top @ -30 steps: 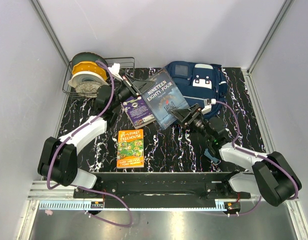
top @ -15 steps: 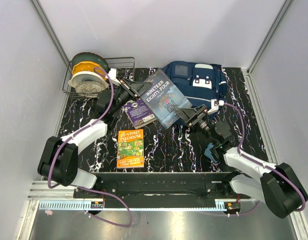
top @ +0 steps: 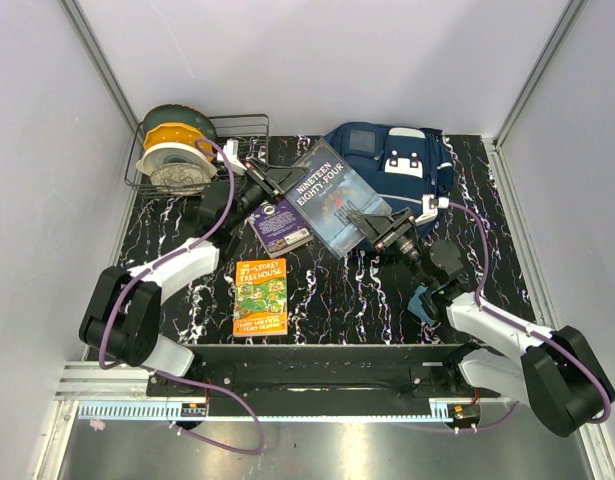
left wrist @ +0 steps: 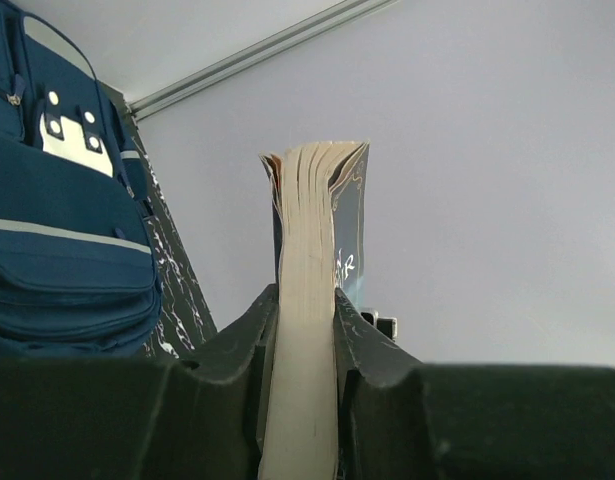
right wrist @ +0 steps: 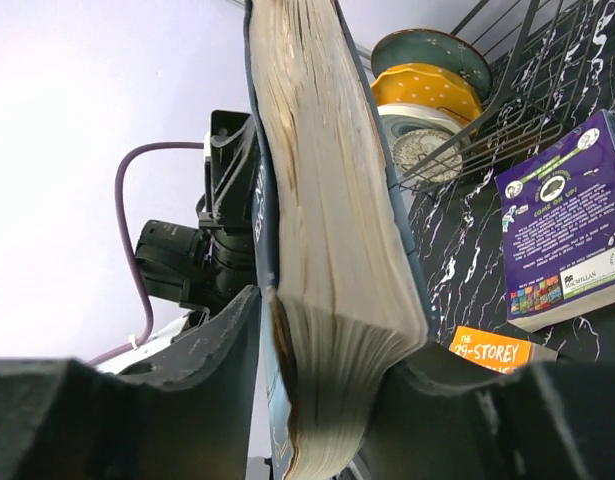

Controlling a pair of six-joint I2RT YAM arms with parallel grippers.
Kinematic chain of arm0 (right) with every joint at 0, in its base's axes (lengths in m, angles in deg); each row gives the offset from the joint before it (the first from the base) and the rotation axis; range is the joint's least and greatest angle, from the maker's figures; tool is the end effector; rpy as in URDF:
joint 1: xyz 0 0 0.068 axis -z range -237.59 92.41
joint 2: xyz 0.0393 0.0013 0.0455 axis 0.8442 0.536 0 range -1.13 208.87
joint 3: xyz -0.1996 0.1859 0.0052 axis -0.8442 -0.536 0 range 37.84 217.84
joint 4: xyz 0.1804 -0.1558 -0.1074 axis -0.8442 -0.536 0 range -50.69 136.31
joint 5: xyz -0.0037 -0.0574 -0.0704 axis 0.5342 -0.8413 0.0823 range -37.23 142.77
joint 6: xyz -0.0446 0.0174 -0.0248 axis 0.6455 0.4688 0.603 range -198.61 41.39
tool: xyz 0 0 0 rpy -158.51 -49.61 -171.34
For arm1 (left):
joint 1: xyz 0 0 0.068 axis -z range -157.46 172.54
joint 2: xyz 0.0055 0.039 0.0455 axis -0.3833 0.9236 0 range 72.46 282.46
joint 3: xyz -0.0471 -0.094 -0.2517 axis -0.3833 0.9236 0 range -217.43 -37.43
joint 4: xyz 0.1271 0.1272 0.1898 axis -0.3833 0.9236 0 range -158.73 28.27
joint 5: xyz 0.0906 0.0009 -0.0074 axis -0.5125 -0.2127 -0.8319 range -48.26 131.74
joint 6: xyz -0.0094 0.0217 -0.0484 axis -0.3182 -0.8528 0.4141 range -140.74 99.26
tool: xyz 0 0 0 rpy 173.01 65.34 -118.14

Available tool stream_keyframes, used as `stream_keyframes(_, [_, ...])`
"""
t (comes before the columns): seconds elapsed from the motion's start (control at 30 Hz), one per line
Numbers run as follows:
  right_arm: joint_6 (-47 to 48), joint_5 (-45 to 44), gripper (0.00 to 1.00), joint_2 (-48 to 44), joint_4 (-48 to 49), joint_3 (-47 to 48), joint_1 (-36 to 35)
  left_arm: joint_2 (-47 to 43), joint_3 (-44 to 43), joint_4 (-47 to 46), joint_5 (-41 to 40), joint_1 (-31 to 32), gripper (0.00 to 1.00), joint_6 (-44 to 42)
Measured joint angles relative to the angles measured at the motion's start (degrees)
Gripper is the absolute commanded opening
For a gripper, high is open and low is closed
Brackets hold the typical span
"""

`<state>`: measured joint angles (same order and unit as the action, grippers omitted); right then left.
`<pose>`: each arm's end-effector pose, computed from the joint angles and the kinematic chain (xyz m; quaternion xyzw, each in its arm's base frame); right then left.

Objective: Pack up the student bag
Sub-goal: Pick up the book from the center of the board, then place the book in the student bag.

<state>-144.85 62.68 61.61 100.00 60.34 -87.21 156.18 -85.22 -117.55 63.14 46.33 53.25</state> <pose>0.1977 0.1194 0.2611 0.1295 0.6072 0.6164 0.4843 0.2959 -0.1447 0.3046 -0.1283 0.6163 -0.6550 0.4179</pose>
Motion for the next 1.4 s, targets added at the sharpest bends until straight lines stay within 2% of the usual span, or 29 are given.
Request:
stream_keyframes(0.03, [-0.07,-0.02,0.33,-0.02,-0.02,0.09,0.0,0.17,0.15,-0.2,0.02,0.02,0.0,0.22])
stream_keyframes(0.07, [-0.04,-0.09,0.31,-0.11,-0.04,0.11,0.0,0.28,0.44,-0.26,0.0,0.07,0.0,0.39])
stream_keyframes(0.1, [0.2,-0.15,0.24,-0.26,-0.11,0.11,0.0,0.37,0.59,-0.26,-0.02,0.07,0.0,0.52])
stream_keyframes(0.13, [0.2,-0.31,0.12,-0.46,-0.33,0.11,0.0,0.55,0.59,-0.2,0.04,0.07,0.0,0.74])
stream_keyframes(0.2, [0.57,-0.42,0.01,-1.22,-1.03,0.11,0.0,0.94,0.59,-0.39,0.24,0.11,0.0,1.18])
stream_keyframes(0.23, [0.81,-0.48,0.0,-1.64,-1.51,0.11,0.0,1.18,0.59,-0.74,0.35,0.15,0.0,1.38])
stream_keyframes(0.27, [1.09,-0.55,0.0,-2.01,-1.95,0.11,0.0,1.38,0.59,-1.07,0.44,0.22,0.06,1.51])
stream_keyframes(0.33, [1.46,-0.87,0.0,-2.78,-3.19,0.11,0.0,1.92,0.57,-1.46,0.76,0.31,0.28,1.53])
stream_keyframes(0.37, [1.55,-0.94,0.0,-3.08,-3.67,0.11,0.0,2.16,0.48,-1.42,0.96,0.33,0.61,1.53])
stream_keyframes(0.47, [2.05,-2.45,0.0,-5.75,-9.2,0.44,0.0,3.39,-0.92,-0.66,3.96,0.52,0.99,0.22])
stream_keyframes(0.53, [3.04,-4.92,0.0,-9.11,-17.35,1.33,-0.13,3.52,-2.38,2.4,6.19,1.2,0.99,-2.38])
stream_keyframes(0.63, [4.09,-9.86,0.0,-14.82,-30.73,3.87,-0.68,3.45,-7.19,13.51,8.55,1.99,0.99,-10.93])
stream_keyframes(0.83, [6.19,-28.61,0.0,-29.68,-55.06,8.55,-0.61,3.34,-19.23,37.18,8.72,3.21,0.99,-36.13])
stream_keyframes(0.93, [5.31,-38.01,0.0,-32.98,-66.66,10.19,-0.31,3.34,-23.54,45.51,4.33,7.8,0.99,-52.24])
stream_keyframes(1.0, [4.2,-42.69,0.0,-33.27,-73.77,11.58,-0.2,3.37,-24.3,48.52,1.09,13.31,0.99,-62.1])
stream_keyframes(1.1, [2.34,-47.52,0.0,-33.64,-83.01,12.61,-0.2,4.79,-24.9,52.54,0.92,18.88,0.99,-71.36])
stream_keyframes(1.27, [1.92,-52.5,0.0,-34.64,-93.96,15.63,-0.2,11.76,-28.33,55.32,1.46,18.67,0.99,-81.74])
stream_keyframes(1.4, [1.99,-54.53,0.0,-35.74,-97.37,19.23,-0.2,17.46,-29.14,54.42,1.33,18.69,0.99,-90.97])
